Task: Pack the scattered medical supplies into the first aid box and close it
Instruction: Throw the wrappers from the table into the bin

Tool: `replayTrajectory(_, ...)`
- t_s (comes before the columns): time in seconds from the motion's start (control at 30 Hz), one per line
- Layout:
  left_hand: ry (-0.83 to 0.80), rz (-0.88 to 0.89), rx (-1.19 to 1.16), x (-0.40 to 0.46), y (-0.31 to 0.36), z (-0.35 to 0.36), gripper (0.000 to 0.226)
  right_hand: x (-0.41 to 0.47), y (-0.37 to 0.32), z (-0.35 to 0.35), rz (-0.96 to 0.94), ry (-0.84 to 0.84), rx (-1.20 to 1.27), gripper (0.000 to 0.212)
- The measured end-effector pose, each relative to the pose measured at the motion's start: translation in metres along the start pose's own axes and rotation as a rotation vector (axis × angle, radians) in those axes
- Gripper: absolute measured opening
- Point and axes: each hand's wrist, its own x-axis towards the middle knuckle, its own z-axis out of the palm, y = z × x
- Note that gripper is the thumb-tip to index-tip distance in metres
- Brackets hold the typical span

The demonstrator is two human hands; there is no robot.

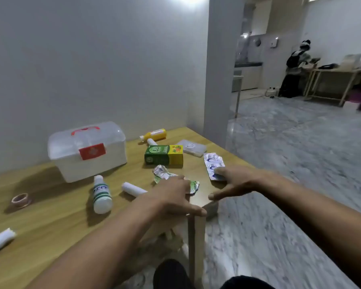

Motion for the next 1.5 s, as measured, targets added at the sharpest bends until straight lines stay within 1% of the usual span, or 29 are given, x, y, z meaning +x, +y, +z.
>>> replayTrajectory(0.03, -0.018, 0.010, 0.028, -0.001, 0.002, 0.003, 0.075, -0.003, 0.003, 0.006, -0.025, 0.006, 0.008, 0.078)
replayTrajectory(0.1, 0.021, 0.057, 0.050, -0.001, 0.004, 0.011, 0.058, -0.011, 0.010, 0.017, -0.070, 0.059, -0.019, 0.073)
replayTrajectory(0.17, 0.094, 0.073, 0.029, -0.004, 0.006, 0.018, 0.039, -0.024, 0.013, 0.028, -0.074, 0.150, -0.049, 0.057)
replayTrajectory(0.23, 0.193, 0.110, 0.030, -0.008, 0.014, 0.023, 0.025, -0.035, 0.022, 0.040, -0.108, 0.305, -0.068, 0.033)
replayTrajectory(0.27, 0.262, 0.131, 0.020, -0.009, 0.019, 0.027, 0.022, -0.042, 0.026, 0.046, -0.123, 0.387, -0.077, 0.024)
replayTrajectory(0.33, 0.390, 0.160, -0.026, -0.012, 0.031, 0.036, 0.037, -0.058, 0.036, 0.058, -0.143, 0.500, -0.072, 0.017)
replayTrajectory(0.4, 0.506, 0.252, -0.099, -0.012, 0.044, 0.047, 0.031, -0.076, 0.047, 0.071, -0.129, 0.587, -0.061, 0.014)
replayTrajectory(0.5, 0.567, 0.386, -0.164, -0.011, 0.068, 0.061, 0.024, -0.111, 0.063, 0.090, -0.042, 0.608, 0.030, 0.013)
replayTrajectory(0.6, 0.596, 0.531, -0.100, -0.009, 0.095, 0.078, 0.019, -0.148, 0.081, 0.112, 0.042, 0.589, 0.158, 0.012)
replayTrajectory(0.67, 0.608, 0.562, -0.110, -0.009, 0.114, 0.094, 0.016, -0.169, 0.089, 0.132, 0.097, 0.580, 0.261, 0.014)
replayTrajectory(0.73, 0.567, 0.529, -0.175, -0.009, 0.131, 0.113, 0.017, -0.184, 0.094, 0.154, 0.160, 0.571, 0.384, 0.019)
replayTrajectory(0.83, 0.414, 0.362, -0.265, -0.006, 0.144, 0.153, 0.016, -0.192, 0.101, 0.194, 0.292, 0.473, 0.498, 0.028)
replayTrajectory(0.9, 0.260, 0.249, -0.286, -0.003, 0.146, 0.180, 0.021, -0.192, 0.104, 0.224, 0.369, 0.382, 0.537, 0.026)
replayTrajectory(1.0, 0.051, 0.131, -0.365, -0.001, 0.144, 0.213, 0.022, -0.188, 0.100, 0.264, 0.443, 0.268, 0.532, 0.016)
replayTrajectory(1.13, -0.163, 0.017, -0.401, 0.000, 0.144, 0.246, 0.036, -0.179, 0.087, 0.301, 0.524, 0.159, 0.568, 0.025)
replayTrajectory(1.17, -0.224, -0.009, -0.422, 0.000, 0.145, 0.250, 0.030, -0.176, 0.085, 0.308, 0.537, 0.118, 0.583, 0.023)
replayTrajectory(1.2, -0.281, -0.019, -0.429, 0.000, 0.144, 0.253, 0.017, -0.173, 0.083, 0.315, 0.545, 0.067, 0.587, 0.019)
replayTrajectory(1.23, -0.319, -0.031, -0.428, 0.001, 0.142, 0.256, 0.024, -0.171, 0.082, 0.321, 0.553, 0.008, 0.569, 0.012)
replayTrajectory(1.27, -0.354, -0.038, -0.408, 0.002, 0.139, 0.256, 0.041, -0.169, 0.081, 0.325, 0.559, -0.038, 0.544, 0.009)
replayTrajectory(1.3, -0.367, -0.044, -0.396, 0.004, 0.136, 0.255, 0.053, -0.167, 0.081, 0.327, 0.567, -0.070, 0.518, 0.019)
replayTrajectory(1.33, -0.358, -0.048, -0.388, 0.007, 0.132, 0.251, 0.057, -0.164, 0.082, 0.328, 0.574, -0.083, 0.512, 0.027)
replayTrajectory(1.37, -0.345, -0.045, -0.389, 0.010, 0.128, 0.246, 0.056, -0.161, 0.083, 0.324, 0.579, -0.076, 0.521, 0.032)
replayTrajectory(1.43, -0.336, -0.047, -0.384, 0.017, 0.121, 0.230, 0.052, -0.151, 0.087, 0.309, 0.566, -0.048, 0.526, 0.035)
replayTrajectory(1.5, -0.327, -0.035, -0.358, 0.022, 0.116, 0.206, 0.056, -0.137, 0.091, 0.283, 0.532, 0.000, 0.551, 0.037)
